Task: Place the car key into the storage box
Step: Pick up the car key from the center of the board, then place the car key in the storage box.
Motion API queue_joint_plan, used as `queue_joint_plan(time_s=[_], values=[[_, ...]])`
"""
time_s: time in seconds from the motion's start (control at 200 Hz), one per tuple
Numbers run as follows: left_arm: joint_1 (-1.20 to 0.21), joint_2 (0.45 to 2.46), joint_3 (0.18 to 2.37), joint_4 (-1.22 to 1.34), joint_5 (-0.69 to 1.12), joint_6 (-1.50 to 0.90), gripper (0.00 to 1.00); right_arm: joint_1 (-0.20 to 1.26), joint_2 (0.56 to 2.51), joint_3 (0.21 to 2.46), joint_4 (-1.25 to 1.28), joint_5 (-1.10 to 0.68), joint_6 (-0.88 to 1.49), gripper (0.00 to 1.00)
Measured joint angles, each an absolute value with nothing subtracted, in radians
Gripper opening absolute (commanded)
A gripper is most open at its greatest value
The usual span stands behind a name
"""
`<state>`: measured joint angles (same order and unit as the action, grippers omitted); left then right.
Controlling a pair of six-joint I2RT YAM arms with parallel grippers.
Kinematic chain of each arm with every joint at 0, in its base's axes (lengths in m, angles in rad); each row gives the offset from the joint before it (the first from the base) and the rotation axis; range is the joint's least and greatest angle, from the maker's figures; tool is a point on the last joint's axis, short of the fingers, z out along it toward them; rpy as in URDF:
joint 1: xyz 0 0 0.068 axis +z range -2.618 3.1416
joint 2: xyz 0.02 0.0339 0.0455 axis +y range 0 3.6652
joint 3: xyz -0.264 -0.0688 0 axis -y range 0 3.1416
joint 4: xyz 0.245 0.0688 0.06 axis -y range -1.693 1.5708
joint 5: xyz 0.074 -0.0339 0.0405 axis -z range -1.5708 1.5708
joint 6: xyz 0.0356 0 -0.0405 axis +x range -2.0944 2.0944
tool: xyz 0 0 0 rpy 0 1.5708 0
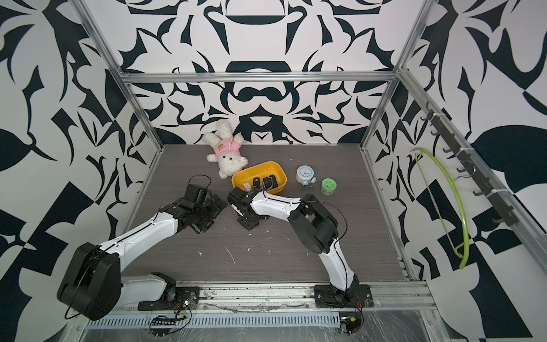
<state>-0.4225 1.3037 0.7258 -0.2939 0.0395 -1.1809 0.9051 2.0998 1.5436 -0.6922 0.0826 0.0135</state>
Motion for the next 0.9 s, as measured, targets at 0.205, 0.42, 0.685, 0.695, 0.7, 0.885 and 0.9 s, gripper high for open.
queue_joint_plan(time_s=[0.205,0.42,0.685,0.695,0.7,0.885,0.9], values=[[-0.401,1.298,0.726,-0.3,0.03,-1.177,0.99,0.905,2.015,1.494,-0.685,0.047,0.057,0.23],[-0.362,1.294,0.726,-0.306,0.03,-1.166,1.0,0.905,1.817,1.433,-0.644,0.015,0.111,0.23],[-0.349,1.262,0.727,-0.311,0.038,-1.155,0.99,0.9,1.685,1.407,-0.614,0.039,0.153,0.23],[-0.349,1.262,0.727,-0.311,0.039,-1.155,1.0,0.899,1.682,1.407,-0.613,0.041,0.154,0.23],[-0.349,1.262,0.727,-0.311,0.04,-1.155,1.0,0.899,1.682,1.407,-0.612,0.043,0.154,0.23],[-0.349,1.262,0.727,-0.307,0.058,-1.155,1.0,0.855,1.715,1.475,-0.616,0.097,0.17,0.23],[-0.349,1.262,0.727,-0.306,0.059,-1.155,1.0,0.849,1.722,1.484,-0.616,0.101,0.173,0.23]])
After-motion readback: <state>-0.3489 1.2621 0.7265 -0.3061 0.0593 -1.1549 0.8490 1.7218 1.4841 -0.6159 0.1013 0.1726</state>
